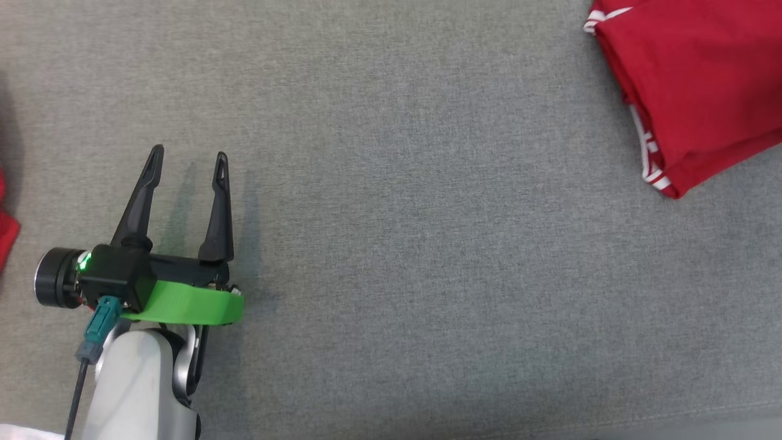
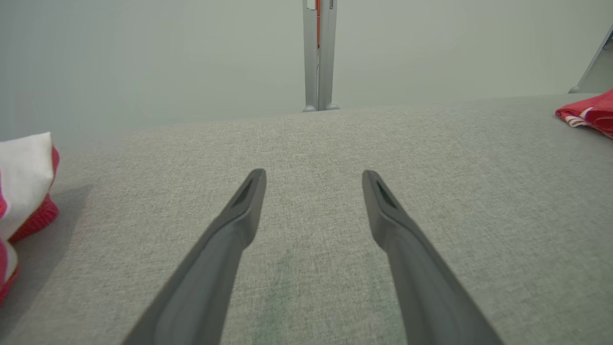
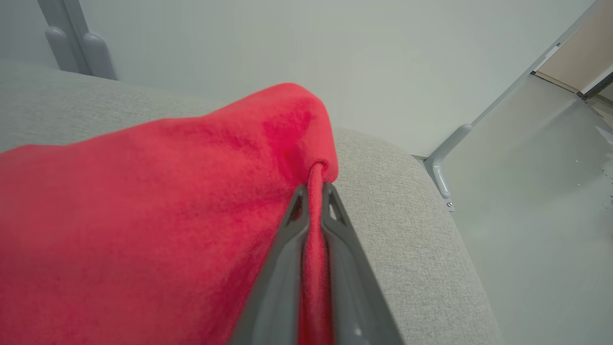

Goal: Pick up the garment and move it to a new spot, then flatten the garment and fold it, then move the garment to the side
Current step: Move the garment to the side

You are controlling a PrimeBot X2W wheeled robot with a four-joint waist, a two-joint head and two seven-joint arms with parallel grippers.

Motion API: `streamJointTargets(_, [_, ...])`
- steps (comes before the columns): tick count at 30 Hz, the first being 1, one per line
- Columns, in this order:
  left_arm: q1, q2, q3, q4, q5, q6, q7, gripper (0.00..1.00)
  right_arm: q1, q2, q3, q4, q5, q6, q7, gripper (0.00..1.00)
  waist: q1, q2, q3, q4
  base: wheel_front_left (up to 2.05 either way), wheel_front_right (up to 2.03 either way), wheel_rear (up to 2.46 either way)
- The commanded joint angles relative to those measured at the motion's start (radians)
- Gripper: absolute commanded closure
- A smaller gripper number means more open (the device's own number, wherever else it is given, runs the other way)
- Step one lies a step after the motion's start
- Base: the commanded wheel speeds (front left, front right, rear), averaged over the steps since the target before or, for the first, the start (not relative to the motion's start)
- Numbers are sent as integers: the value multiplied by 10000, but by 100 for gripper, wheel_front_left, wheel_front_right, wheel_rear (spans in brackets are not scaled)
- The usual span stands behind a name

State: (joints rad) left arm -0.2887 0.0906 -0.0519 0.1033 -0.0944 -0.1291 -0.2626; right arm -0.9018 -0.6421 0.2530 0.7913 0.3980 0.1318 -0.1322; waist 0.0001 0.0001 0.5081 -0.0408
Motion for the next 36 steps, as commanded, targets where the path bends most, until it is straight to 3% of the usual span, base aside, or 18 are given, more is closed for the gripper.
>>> streamJointTargets(1, [-263,174,-40,-136,147,-22,-27,0,-266,-277,-72,-91,65,-23,56,100,-1,-1,980,-768,0,0,0])
streamJointTargets(8, [-171,530,-43,-845,267,-7,-27,0,-939,-1215,-261,-173,219,-23,256,100,-1,-1,1425,-1181,0,0,0])
streamJointTargets(18, [153,870,27,-1429,339,47,-12,0,-1748,-1634,-64,245,400,-23,548,100,-1,-1,1620,-1277,0,0,0])
streamJointTargets(19, [169,881,31,-1453,329,56,-12,0,-1808,-1624,-60,323,419,-23,525,76,-1,-1,1635,-1265,0,0,0])
streamJointTargets(20, [179,885,22,-1464,319,62,-10,0,-1851,-1623,-52,402,406,-23,489,60,-1,-1,1645,-1245,0,0,0])
streamJointTargets(21, [196,877,2,-1476,310,75,-8,0,-1911,-1626,-28,503,385,-23,407,0,-1,-1,1651,-1220,0,0,0])
streamJointTargets(30, [304,760,23,-1350,141,212,-7,0,-2179,-1531,241,849,-60,-23,-449,0,-1,-1,1332,-1070,0,0,0])
streamJointTargets(36, [490,628,158,-1125,-48,297,-11,0,-2111,-993,551,371,-191,-23,-1007,0,-1,-1,537,-1024,0,0,0])
